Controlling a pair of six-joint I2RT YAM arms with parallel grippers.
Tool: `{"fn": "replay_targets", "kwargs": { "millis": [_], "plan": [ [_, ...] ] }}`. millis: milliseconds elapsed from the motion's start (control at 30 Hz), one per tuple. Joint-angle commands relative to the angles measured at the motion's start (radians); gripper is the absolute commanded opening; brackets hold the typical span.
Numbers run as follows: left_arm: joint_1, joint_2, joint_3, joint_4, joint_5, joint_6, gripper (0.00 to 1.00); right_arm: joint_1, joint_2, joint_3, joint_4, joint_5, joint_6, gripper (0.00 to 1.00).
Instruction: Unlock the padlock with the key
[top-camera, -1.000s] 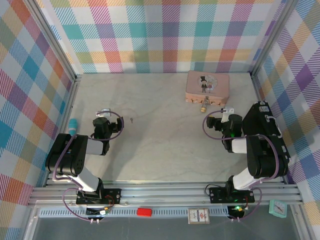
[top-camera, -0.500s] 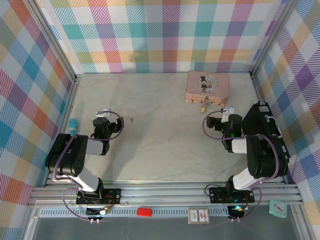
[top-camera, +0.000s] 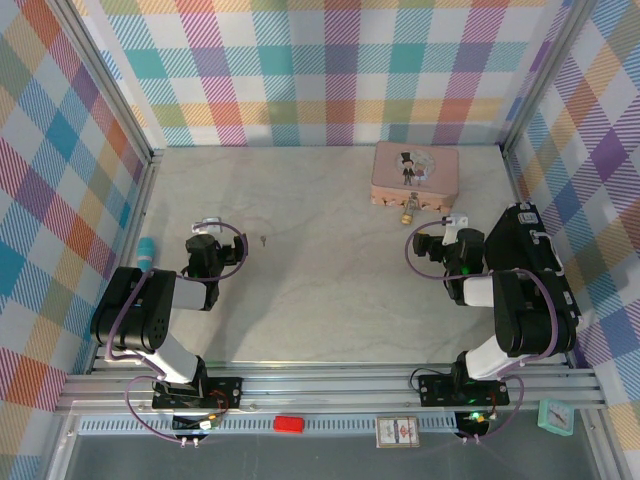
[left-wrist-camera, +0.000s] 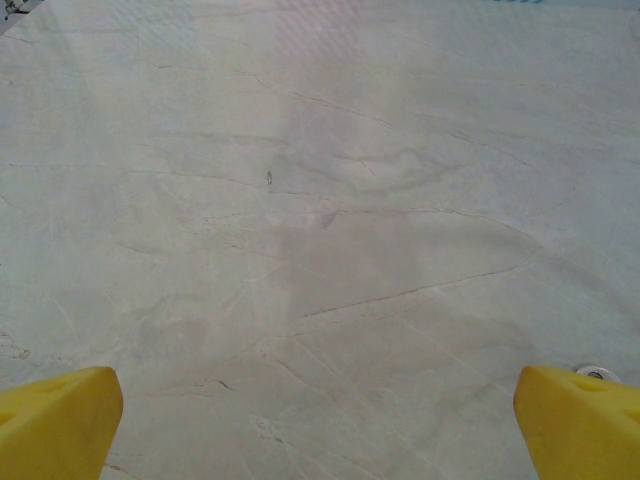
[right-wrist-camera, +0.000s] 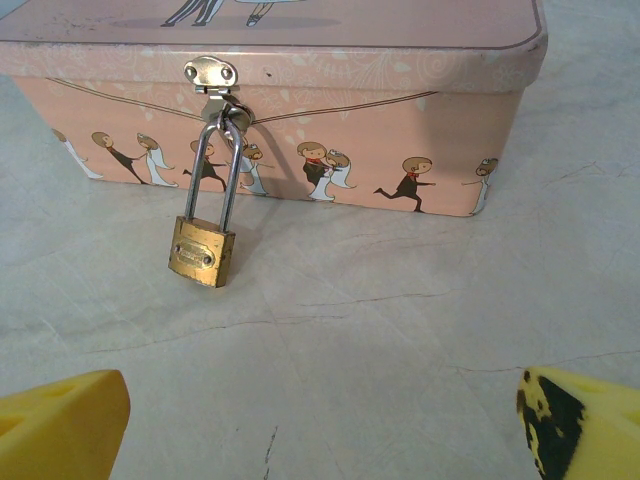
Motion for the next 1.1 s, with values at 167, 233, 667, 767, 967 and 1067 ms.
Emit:
{"fn": "replay_targets", "kwargs": {
  "millis": [167,233,667,767,967,1067],
  "plan": [
    [-0.002,-0.041,0.012,-0.01,0.016,0.029,1.0,-0.003,-0.015,0.021,0.014,-0.068,-0.021,0.99],
    [-0.024,-0.103,0.0,-0.043,0.001,0.044,1.0,0.0,-0.039,0.008,0.019,-0.086,-0.03,0.99],
    [-0.134,-0.576,0.179,-0.692,-0.206,-0.272,1.0,0.052,-0.648,0.019,-0.45,-0.113,0.059,0.99],
    [-0.134,-0.61,0.299,-0.95,-0.258,-0.418,1.0,0.052,-0.732,0.104,-0.614,-0.152,0.155,0.99],
    [-0.13,-0.701,0.345,-1.179,-0.25,-0.555,1.0,0.052,-0.825,0.262,-0.942,-0.132,0.346,0.99],
    [-0.13,-0.771,0.345,-1.278,-0.252,-0.601,1.0,0.052,-0.878,0.269,-1.02,-0.143,0.37,0.99]
  ]
}}
